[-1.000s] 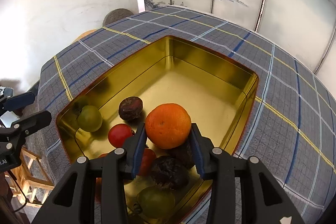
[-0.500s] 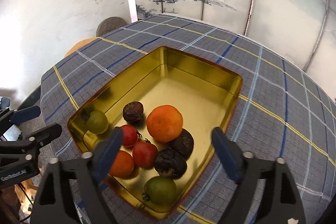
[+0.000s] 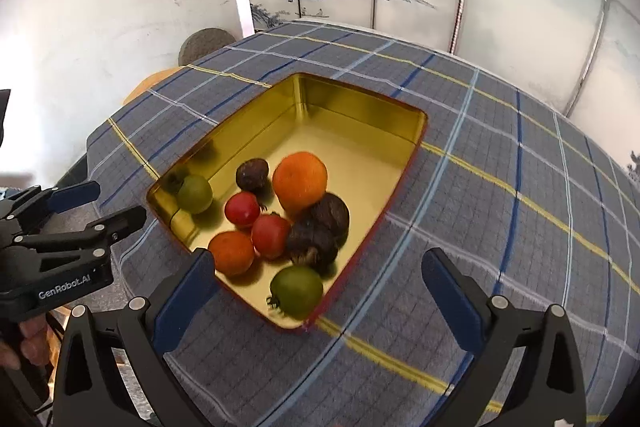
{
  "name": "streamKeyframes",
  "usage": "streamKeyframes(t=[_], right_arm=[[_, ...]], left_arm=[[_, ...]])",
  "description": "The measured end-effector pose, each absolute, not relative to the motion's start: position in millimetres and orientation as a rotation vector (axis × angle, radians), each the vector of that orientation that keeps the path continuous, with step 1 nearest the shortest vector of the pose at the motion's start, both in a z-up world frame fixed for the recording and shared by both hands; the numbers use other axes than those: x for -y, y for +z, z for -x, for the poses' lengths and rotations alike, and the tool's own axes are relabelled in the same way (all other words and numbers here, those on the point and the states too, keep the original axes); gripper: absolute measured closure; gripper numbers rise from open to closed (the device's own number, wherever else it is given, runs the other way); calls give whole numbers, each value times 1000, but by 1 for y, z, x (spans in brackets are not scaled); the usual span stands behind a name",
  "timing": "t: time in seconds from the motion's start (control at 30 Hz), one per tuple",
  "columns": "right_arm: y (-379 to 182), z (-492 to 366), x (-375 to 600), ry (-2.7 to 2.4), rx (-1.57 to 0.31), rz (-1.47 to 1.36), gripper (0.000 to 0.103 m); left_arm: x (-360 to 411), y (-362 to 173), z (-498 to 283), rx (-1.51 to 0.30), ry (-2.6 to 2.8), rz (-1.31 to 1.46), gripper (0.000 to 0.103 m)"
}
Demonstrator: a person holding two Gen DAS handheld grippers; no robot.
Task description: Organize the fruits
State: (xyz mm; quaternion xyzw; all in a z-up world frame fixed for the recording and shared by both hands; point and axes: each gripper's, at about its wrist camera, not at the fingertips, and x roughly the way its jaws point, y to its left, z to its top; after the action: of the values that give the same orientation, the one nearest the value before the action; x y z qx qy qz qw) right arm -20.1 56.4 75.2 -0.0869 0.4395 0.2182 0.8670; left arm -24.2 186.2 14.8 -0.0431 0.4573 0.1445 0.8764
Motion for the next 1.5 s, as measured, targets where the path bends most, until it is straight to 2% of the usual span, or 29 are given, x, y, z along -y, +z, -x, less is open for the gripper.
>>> streamKeyframes(t=[0.4,1.5], right_arm=[[62,32,-57,448,-960,204,1],[52,32,-62,440,-970,229,1]], left_arm=[[-177,17,24,-960,314,70,28],[-166,11,20,-980,289,49,28]])
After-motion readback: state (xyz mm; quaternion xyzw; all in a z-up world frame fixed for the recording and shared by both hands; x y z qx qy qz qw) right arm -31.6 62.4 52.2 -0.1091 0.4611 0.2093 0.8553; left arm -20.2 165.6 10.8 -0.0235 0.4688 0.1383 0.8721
